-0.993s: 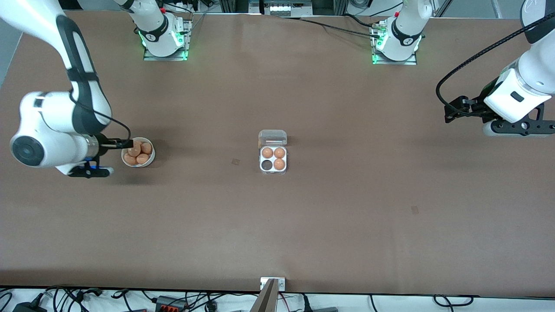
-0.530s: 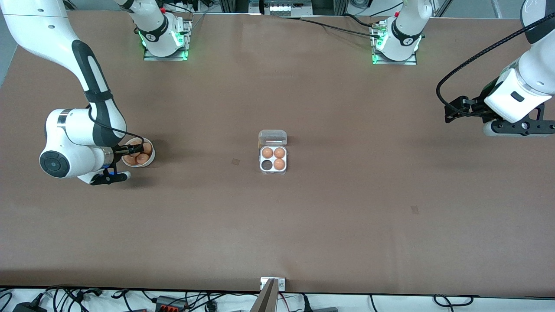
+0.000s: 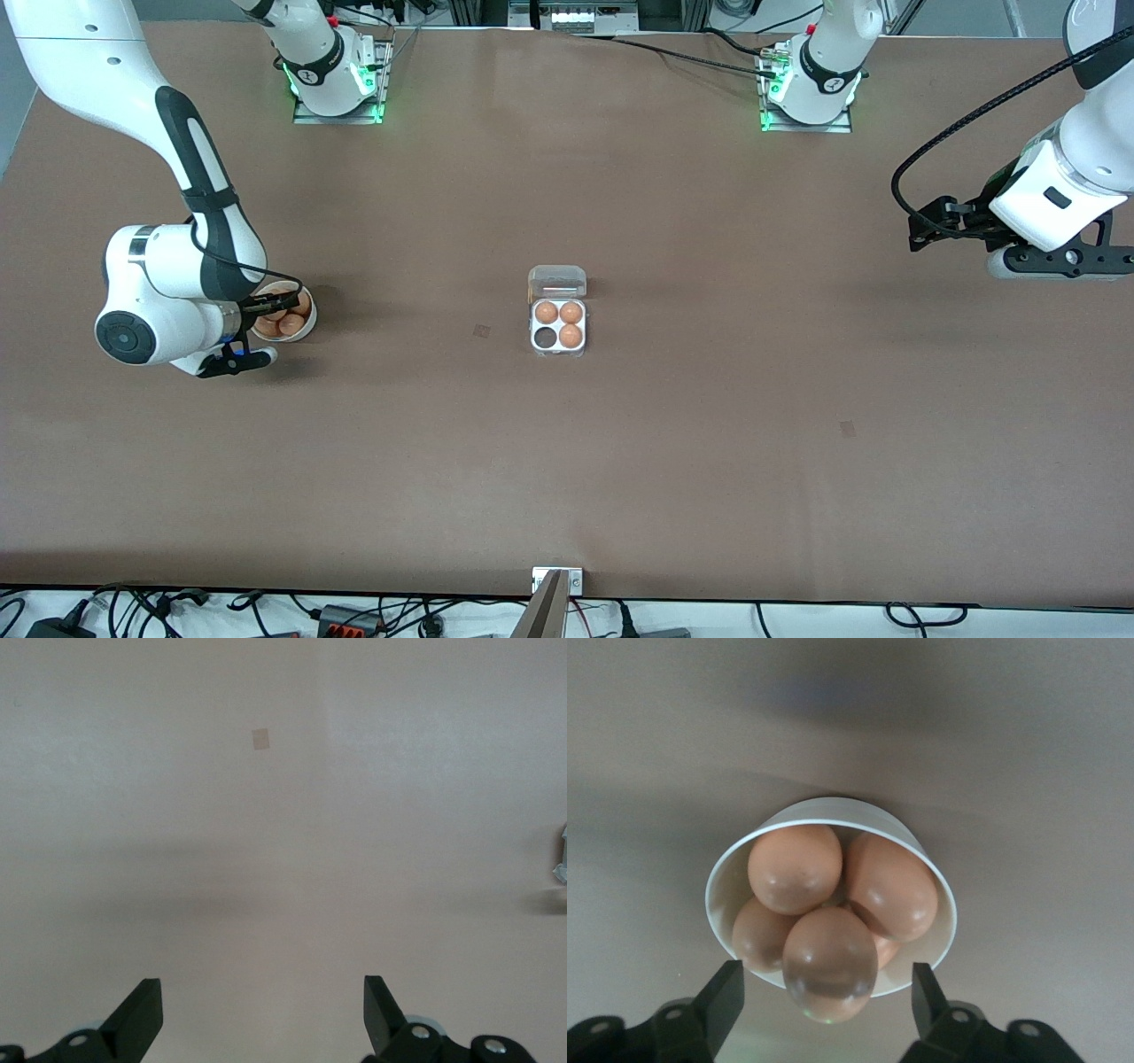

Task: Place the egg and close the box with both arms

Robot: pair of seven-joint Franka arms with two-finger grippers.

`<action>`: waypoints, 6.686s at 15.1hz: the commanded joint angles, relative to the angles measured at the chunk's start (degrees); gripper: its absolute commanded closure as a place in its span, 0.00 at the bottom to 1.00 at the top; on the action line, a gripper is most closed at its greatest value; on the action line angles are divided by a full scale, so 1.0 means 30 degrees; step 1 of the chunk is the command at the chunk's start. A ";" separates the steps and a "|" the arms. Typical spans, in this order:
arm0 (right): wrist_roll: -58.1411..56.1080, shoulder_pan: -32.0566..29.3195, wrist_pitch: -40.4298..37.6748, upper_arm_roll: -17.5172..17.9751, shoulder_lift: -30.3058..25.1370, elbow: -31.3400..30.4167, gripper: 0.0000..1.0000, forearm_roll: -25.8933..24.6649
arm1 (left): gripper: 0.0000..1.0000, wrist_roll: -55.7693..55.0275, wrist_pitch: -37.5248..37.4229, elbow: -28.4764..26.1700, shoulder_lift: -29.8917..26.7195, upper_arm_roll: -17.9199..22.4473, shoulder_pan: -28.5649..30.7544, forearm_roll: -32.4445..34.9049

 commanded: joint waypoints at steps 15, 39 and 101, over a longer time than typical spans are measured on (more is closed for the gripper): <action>-0.0318 -0.0121 0.0190 0.0034 0.0079 0.0047 0.76 -0.0238 | 0.00 -0.0100 -0.0187 -0.0084 -0.0260 -0.0033 0.0146 -0.0320; 0.9227 0.8779 0.8445 0.0064 0.0313 0.4384 0.88 0.5328 | 0.00 -0.0041 -0.0275 -0.0054 -0.0202 -0.0033 0.0176 -0.0378; 0.8033 0.8681 -0.2887 -0.6656 -0.2817 0.8426 0.00 0.3659 | 0.00 0.0223 -0.1447 -0.0084 0.0004 -0.0004 0.0264 -0.0935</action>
